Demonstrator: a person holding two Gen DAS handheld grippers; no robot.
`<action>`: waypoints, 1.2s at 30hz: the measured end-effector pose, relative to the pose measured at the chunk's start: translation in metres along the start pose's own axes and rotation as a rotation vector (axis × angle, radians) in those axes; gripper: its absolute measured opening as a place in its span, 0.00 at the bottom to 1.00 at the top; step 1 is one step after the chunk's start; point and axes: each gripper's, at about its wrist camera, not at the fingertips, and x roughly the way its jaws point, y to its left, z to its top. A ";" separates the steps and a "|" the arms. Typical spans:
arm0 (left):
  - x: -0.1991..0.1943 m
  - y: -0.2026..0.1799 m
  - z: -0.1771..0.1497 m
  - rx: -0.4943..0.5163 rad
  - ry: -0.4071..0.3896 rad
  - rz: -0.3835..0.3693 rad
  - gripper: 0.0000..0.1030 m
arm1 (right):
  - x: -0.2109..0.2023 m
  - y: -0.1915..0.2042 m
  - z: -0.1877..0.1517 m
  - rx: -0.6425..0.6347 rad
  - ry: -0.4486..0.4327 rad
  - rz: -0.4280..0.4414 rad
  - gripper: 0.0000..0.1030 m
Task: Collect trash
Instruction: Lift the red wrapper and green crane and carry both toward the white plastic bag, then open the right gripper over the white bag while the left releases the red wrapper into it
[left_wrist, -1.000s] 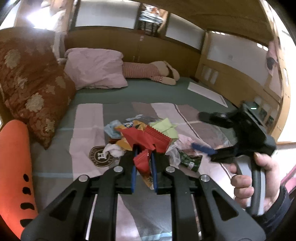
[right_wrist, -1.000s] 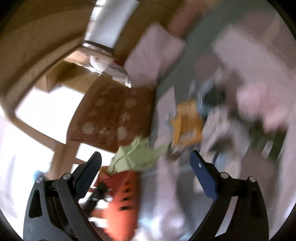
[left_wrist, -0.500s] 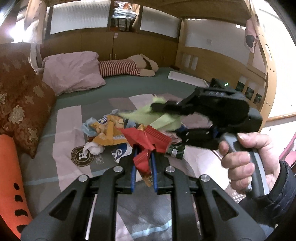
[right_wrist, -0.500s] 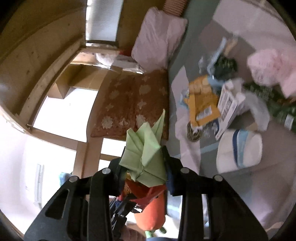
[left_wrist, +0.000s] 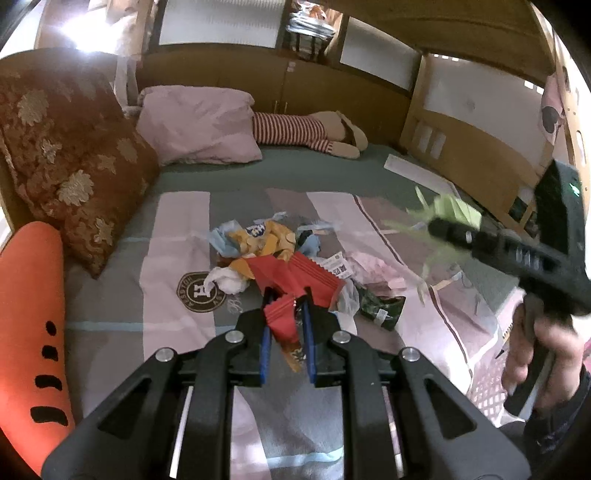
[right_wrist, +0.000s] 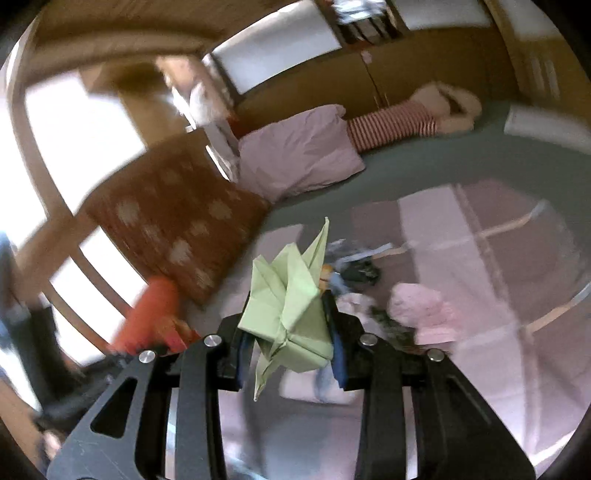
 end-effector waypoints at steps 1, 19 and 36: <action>-0.002 -0.002 0.000 0.001 -0.005 0.008 0.16 | -0.002 0.004 -0.006 -0.022 0.002 -0.017 0.34; -0.033 -0.020 -0.004 -0.046 -0.049 0.236 0.13 | -0.020 0.023 -0.052 -0.147 -0.013 -0.168 0.34; -0.024 -0.059 -0.027 0.051 -0.033 0.103 0.14 | -0.123 -0.007 -0.063 -0.111 -0.151 -0.231 0.34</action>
